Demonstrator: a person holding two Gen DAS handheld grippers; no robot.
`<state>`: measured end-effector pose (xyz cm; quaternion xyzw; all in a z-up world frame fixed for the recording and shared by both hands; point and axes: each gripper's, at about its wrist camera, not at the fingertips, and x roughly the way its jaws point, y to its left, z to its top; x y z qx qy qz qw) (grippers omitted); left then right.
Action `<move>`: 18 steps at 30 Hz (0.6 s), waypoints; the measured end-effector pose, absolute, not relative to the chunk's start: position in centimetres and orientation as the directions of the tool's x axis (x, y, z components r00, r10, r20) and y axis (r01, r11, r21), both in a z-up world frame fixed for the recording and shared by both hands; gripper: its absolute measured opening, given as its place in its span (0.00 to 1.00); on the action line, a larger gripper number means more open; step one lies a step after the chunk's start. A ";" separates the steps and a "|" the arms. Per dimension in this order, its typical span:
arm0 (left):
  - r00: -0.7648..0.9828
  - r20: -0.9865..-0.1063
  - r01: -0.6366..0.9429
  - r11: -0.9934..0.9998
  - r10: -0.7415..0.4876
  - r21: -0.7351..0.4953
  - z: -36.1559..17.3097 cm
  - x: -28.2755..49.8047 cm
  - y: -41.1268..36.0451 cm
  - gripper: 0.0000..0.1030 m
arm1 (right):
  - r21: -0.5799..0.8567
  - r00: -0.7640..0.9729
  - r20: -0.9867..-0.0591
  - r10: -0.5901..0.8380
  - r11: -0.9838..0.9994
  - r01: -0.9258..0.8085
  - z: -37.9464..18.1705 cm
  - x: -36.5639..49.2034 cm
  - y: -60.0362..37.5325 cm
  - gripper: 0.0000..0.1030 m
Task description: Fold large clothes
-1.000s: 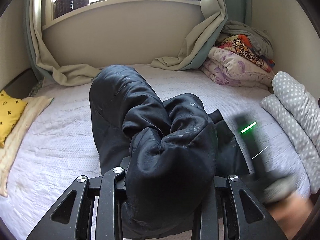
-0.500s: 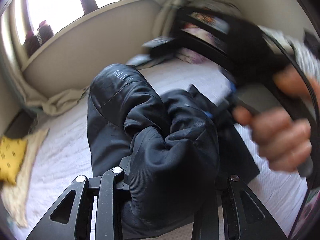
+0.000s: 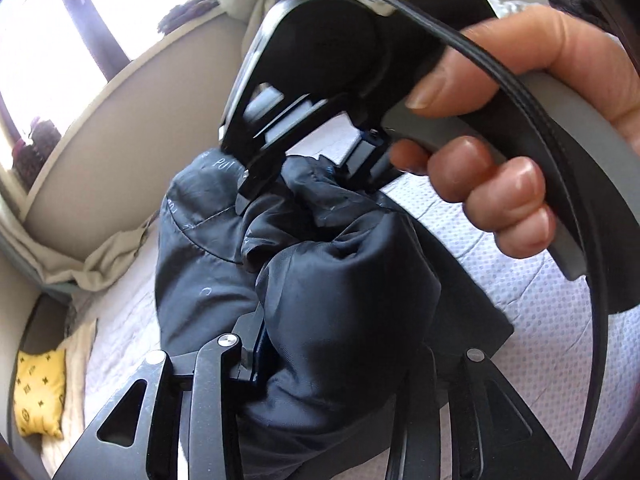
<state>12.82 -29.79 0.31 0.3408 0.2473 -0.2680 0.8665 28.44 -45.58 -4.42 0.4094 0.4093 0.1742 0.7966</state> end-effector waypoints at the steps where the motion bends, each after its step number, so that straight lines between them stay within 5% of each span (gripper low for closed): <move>1: 0.733 -0.609 0.638 0.615 -0.302 0.463 0.1 12.6 -30.3 0.42 | 0.778 0.610 -0.526 0.593 0.624 0.064 -4.4 28.4 -45.8 0.28; 8: 0.710 -0.625 0.678 0.554 -0.325 0.483 -2.5 12.2 -32.5 0.49 | 0.683 0.598 -0.646 0.475 0.709 0.176 -5.2 27.2 -47.2 0.28; 13: 0.729 -0.601 0.669 0.526 -0.327 0.525 -3.7 12.1 -32.5 0.51 | 0.599 0.587 -0.712 0.386 0.769 0.221 -4.6 26.5 -47.2 0.44; 18: 0.720 -0.604 0.678 0.527 -0.341 0.511 -3.6 12.6 -31.9 0.51 | 0.485 0.672 -0.710 0.212 0.839 0.247 -1.6 25.0 -47.6 0.45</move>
